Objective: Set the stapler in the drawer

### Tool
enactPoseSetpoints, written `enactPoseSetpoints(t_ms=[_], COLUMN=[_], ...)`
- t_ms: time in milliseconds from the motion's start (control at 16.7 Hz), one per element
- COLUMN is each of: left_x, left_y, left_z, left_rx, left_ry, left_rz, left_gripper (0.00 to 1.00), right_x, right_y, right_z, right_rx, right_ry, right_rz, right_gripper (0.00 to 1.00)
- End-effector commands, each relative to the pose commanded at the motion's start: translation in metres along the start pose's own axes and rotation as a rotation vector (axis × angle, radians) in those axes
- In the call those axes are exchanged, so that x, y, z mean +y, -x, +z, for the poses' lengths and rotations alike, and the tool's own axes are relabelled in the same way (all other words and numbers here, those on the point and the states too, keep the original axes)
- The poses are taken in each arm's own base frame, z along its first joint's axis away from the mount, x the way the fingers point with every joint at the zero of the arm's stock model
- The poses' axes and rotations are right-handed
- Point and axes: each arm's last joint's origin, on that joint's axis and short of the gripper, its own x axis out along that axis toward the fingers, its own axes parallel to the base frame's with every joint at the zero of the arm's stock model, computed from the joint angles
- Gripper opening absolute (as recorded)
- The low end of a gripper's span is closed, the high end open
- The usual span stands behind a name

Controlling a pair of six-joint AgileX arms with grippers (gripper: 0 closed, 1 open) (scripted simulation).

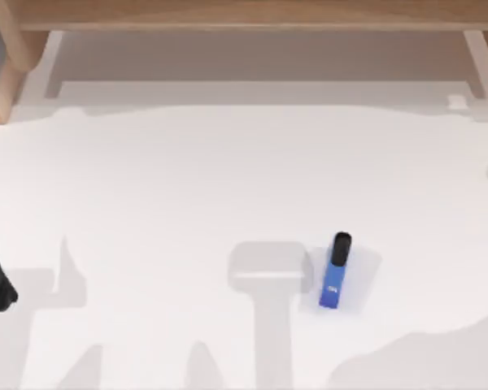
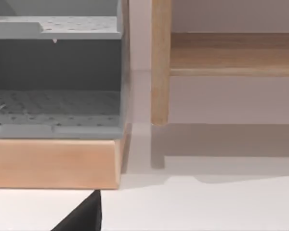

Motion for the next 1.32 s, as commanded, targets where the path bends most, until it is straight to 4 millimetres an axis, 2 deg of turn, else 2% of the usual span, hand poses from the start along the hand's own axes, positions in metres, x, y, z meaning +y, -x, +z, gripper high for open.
enactPoseSetpoints(t_ms=[120,240,600,900,1020,1320], left_x=[0.0,0.0,0.0,0.0,0.0,0.0], left_y=[0.0,0.0,0.0,0.0,0.0,0.0], left_z=[0.0,0.0,0.0,0.0,0.0,0.0], left_rx=[0.0,0.0,0.0,0.0,0.0,0.0], left_ry=[0.0,0.0,0.0,0.0,0.0,0.0], left_rz=[0.0,0.0,0.0,0.0,0.0,0.0], left_gripper=[1.0,1.0,1.0,1.0,1.0,1.0], right_x=[0.001,-0.001,-0.001,0.002,0.001,0.001], right_y=[0.018,0.027,0.032,0.076,0.088,0.089], right_z=[0.001,0.002,0.0,0.0,0.001,0.001], right_rx=[-0.003,-0.006,0.003,0.0,-0.005,-0.006], right_ry=[0.0,0.003,0.003,-0.003,0.001,0.002], right_rz=[0.003,-0.003,-0.007,0.004,-0.001,-0.003], right_gripper=[0.0,0.0,0.0,0.0,0.0,0.0])
